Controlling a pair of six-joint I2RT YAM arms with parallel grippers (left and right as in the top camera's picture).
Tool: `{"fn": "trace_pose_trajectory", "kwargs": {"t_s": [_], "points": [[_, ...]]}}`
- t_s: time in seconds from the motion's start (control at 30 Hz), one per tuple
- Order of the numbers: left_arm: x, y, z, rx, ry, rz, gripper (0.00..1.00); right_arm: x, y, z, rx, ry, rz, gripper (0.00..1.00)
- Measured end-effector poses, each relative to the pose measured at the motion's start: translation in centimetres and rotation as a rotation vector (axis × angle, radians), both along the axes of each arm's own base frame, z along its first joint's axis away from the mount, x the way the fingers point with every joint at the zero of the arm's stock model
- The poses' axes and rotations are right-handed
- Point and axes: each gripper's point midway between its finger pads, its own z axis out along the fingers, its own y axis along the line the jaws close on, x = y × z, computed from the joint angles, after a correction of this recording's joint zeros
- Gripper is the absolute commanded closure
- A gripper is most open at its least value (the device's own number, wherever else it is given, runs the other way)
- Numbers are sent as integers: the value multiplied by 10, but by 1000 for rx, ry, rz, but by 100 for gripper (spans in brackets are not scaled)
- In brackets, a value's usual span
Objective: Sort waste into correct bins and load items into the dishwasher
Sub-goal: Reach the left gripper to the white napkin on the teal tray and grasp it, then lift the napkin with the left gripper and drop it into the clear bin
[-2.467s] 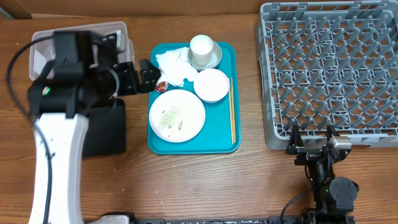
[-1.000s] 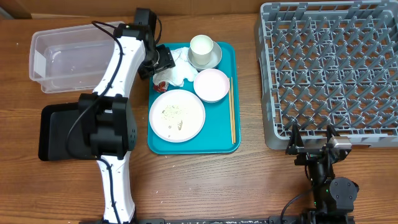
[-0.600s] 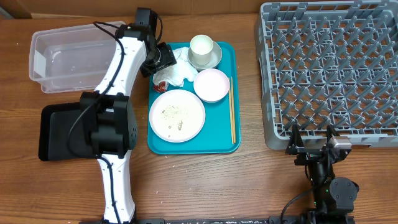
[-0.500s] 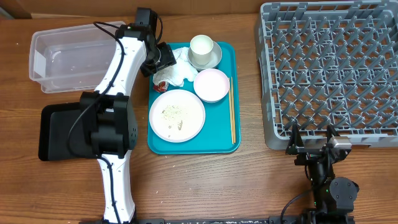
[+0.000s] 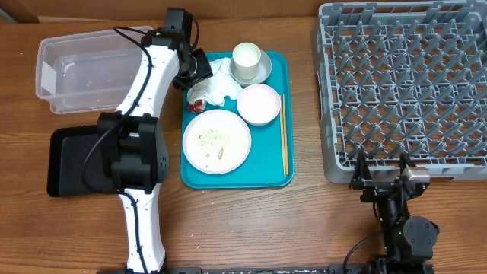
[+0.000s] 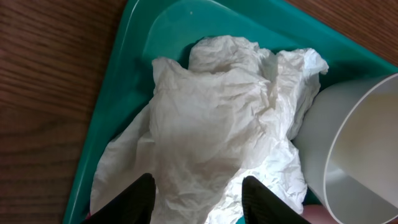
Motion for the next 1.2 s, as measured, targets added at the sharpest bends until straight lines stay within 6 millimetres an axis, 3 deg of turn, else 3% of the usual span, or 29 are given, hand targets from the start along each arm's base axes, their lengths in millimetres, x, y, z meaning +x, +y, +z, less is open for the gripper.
{"fn": "trace_pose_trajectory", "kwargs": {"t_s": [0.33,0.5,0.7,0.9,1.1,1.2], "points": [[2,0,1,-3,-7,7,71,0,0,0,0,1,0,0],[3,0,1,-5,-11,11,95,0,0,0,0,0,0,0],[3,-3,2,-18,-12,5,96,0,0,0,0,0,0,0],[1,-18,8,-151,2,-26,96,0,0,0,0,0,0,0],[1,-18,24,-231,-6,-31,96,0,0,0,0,0,0,0],[-2,-13,41,-230,-27,-27,96,0,0,0,0,0,0,0]]}}
